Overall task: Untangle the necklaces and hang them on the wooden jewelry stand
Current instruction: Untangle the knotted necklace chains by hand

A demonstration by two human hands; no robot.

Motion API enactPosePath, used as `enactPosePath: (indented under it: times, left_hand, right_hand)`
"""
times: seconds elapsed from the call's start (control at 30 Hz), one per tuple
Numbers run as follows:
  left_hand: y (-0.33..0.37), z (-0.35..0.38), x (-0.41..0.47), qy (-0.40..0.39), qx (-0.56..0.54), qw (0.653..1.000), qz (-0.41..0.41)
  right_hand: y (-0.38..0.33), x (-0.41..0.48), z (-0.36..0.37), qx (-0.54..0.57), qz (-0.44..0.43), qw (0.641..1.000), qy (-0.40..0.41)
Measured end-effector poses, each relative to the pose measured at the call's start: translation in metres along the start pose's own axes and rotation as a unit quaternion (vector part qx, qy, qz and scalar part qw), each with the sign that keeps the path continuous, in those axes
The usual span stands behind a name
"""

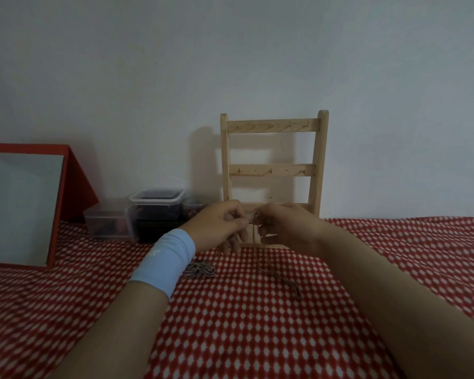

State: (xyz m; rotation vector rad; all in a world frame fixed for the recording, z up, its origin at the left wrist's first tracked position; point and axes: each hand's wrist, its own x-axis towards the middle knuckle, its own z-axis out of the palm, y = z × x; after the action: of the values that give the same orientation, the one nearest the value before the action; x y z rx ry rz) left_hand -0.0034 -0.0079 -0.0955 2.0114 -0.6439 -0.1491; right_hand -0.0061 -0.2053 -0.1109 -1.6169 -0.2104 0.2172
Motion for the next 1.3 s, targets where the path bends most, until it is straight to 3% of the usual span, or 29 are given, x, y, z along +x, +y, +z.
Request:
enactPosePath:
  times: [0.23,0.4,0.57,0.8,0.97,1.2,1.3]
  left_hand:
    - [0.002,0.000,0.003,0.034,-0.109,0.993,-0.009]
    - [-0.001,0.005,0.006,0.069,-0.032,0.997,0.010]
    - [-0.002,0.004,0.006,0.080,-0.022,0.997,0.011]
    - [-0.001,0.014,0.007,0.065,0.010,0.998,-0.018]
    - [-0.004,0.010,0.008,0.029,0.027,0.998,-0.051]
    - [-0.007,0.009,0.008,0.109,0.028,0.994,0.011]
    - [-0.009,0.006,0.008,0.104,0.045,0.993,0.012]
  right_hand:
    - [-0.004,-0.001,-0.002,-0.024,-0.014,1.000,-0.015]
    - [-0.006,-0.003,-0.001,-0.037,-0.036,0.998,-0.026]
    - [-0.006,-0.004,-0.003,-0.077,-0.030,0.996,-0.024]
    - [-0.004,-0.004,0.005,-0.279,-0.013,0.960,-0.020]
    - [-0.003,-0.004,0.004,-0.158,-0.042,0.986,0.036]
    - [-0.001,0.001,-0.001,-0.176,-0.051,0.982,0.048]
    - [-0.003,-0.002,0.002,-0.193,-0.049,0.980,0.027]
